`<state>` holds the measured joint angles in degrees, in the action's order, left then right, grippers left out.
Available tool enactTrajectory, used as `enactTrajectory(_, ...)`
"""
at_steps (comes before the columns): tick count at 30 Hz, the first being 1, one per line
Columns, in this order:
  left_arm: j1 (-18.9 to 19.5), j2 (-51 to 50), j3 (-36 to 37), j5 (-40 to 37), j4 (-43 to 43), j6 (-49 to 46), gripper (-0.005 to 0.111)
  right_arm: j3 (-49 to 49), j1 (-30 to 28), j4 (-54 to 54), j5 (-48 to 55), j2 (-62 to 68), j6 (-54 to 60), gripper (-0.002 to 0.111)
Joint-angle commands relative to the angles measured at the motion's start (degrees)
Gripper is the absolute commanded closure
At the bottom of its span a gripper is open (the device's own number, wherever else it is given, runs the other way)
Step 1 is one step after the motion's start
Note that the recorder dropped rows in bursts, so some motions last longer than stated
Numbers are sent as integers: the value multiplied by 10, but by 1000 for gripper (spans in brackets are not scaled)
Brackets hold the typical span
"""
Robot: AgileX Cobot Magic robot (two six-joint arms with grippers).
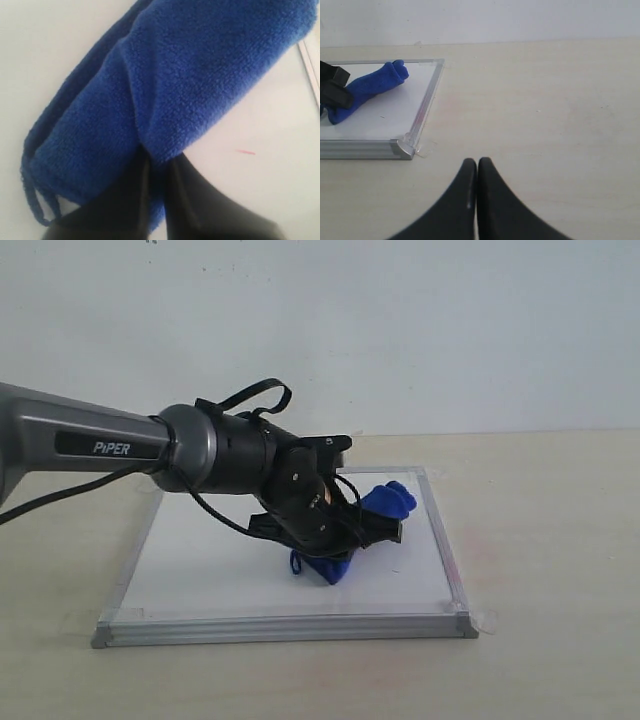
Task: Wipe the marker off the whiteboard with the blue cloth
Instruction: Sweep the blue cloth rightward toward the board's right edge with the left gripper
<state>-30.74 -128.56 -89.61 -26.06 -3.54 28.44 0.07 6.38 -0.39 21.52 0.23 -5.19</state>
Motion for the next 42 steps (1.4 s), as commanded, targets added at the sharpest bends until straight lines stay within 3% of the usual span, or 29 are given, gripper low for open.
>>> enactTrajectory(1,-27,1,2,15,35,4,103,-1,-1,-1,-5,-2,0,108)
enactTrajectory(5,-64,1,2,64,41,2,103,-1,-1,-1,-5,-2,0,108)
enactTrajectory(10,-75,1,2,92,42,12,103,-1,-1,-1,-5,-2,0,108)
enactTrajectory(19,-10,1,2,46,26,26,103,-1,-1,-1,-5,-2,0,108)
enactTrajectory(22,-7,1,2,35,41,27,103,-1,-1,-1,-5,-2,0,108)
enactTrajectory(31,-78,-10,2,102,60,28,103,-1,-1,-1,-7,-2,0,108)
enactTrajectory(37,-89,-60,-67,11,23,19,103,-1,-1,-1,-5,-2,0,108)
enactTrajectory(42,-34,-57,-93,-128,-90,38,103,-1,-1,-1,-5,-2,0,108)
